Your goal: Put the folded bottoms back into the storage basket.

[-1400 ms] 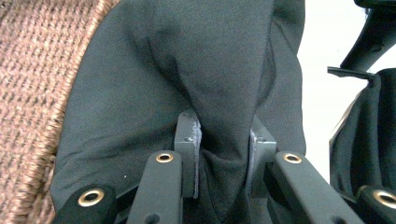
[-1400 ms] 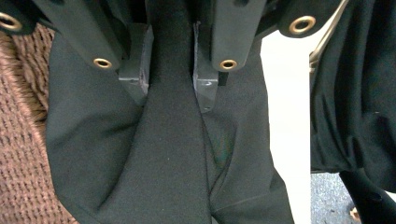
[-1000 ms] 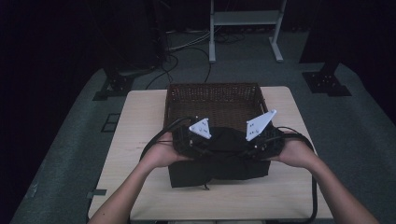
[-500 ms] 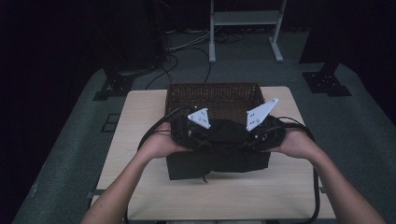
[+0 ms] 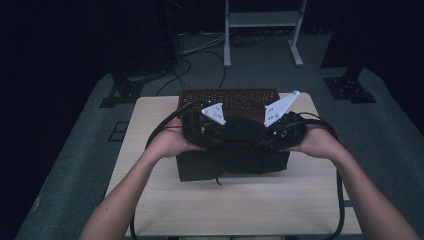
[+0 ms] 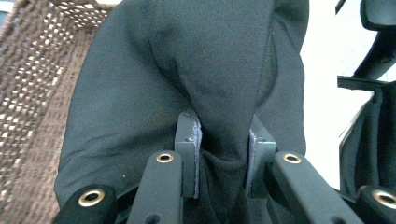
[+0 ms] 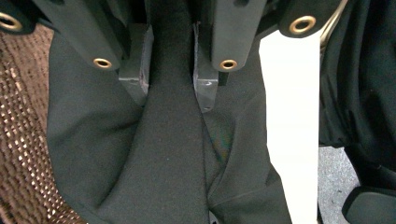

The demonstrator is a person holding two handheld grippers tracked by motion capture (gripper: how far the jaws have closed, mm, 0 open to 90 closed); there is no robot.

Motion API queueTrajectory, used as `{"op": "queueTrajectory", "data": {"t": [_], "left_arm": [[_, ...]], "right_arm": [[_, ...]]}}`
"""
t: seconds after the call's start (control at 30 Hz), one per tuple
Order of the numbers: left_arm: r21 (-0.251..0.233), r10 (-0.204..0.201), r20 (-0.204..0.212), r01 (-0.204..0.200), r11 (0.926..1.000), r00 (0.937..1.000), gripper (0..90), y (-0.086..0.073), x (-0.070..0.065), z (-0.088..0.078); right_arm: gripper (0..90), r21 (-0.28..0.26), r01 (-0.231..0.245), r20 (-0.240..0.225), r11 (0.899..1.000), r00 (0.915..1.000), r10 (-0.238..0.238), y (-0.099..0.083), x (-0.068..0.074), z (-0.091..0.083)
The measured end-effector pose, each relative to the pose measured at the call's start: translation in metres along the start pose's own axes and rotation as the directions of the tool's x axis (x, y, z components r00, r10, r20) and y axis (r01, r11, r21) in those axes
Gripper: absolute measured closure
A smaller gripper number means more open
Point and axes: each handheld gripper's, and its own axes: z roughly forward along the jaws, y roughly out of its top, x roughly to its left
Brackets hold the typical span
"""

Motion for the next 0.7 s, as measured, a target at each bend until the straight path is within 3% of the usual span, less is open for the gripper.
{"op": "queueTrajectory", "data": {"t": [0.3, 0.7], "left_arm": [[-0.002, 0.002, -0.022, -0.002, 1.0000, 0.9997, 71.9, 0.009, 0.015, -0.020], [0.008, 0.008, -0.042, -0.008, 0.9999, 0.9991, 71.9, 0.017, 0.037, -0.026]], "right_arm": [[72.1, 0.000, 0.011, 0.017, 1.000, 0.9998, -0.011, 0.022, -0.011, -0.013], [72.1, 0.010, 0.009, 0.031, 1.000, 0.9995, -0.010, 0.036, -0.032, -0.018]]}}
